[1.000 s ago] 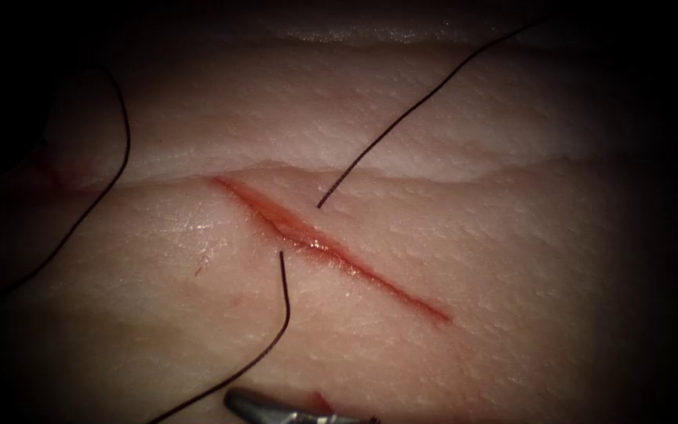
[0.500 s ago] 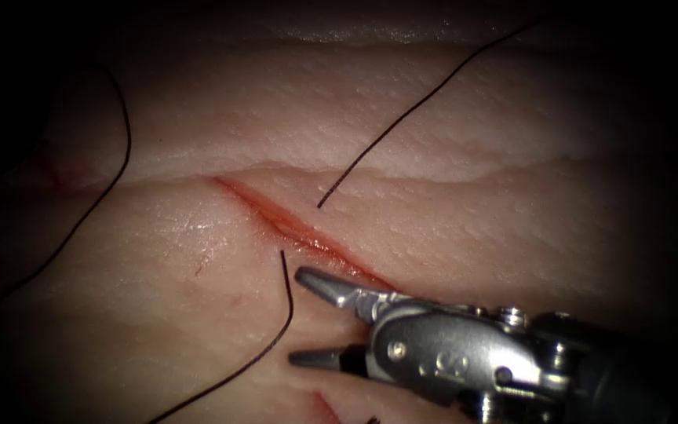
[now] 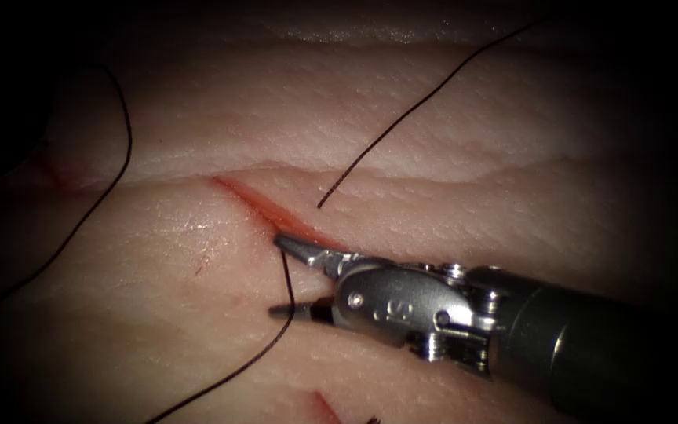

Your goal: Wound Closure

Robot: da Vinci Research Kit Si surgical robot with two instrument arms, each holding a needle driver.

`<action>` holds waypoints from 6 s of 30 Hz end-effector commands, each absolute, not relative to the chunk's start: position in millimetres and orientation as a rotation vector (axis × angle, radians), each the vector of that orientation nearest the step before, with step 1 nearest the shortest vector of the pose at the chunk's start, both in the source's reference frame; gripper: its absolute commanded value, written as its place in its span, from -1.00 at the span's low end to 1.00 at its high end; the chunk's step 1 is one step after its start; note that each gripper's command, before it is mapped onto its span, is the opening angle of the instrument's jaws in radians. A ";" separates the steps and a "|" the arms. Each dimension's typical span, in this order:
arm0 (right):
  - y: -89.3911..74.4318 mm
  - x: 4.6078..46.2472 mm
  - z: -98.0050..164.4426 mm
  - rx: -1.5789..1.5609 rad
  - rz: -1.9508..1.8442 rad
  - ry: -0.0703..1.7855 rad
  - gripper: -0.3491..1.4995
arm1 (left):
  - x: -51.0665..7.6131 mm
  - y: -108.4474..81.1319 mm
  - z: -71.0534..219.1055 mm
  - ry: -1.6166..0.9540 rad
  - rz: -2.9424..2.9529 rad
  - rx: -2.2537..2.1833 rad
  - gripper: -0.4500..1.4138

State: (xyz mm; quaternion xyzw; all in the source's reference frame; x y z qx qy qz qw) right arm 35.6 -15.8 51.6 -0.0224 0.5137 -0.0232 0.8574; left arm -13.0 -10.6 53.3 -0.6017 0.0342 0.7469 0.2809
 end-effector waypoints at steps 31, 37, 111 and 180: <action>-29.1 40.2 36.4 0.093 -0.233 1.194 -1.00 | -13.5 -10.7 54.0 0.090 2.001 -1.616 -1.00; -30.8 42.0 37.2 0.199 -0.265 1.187 -1.00 | -13.5 -10.8 54.0 0.090 2.001 -1.616 -1.00; -30.3 39.9 35.7 0.189 -0.282 1.201 -1.00 | -13.6 -10.9 54.2 0.088 2.004 -1.622 -1.00; -24.0 37.7 38.1 0.086 -0.248 1.160 -1.00 | -13.9 -11.1 54.4 0.084 2.009 -1.628 -1.00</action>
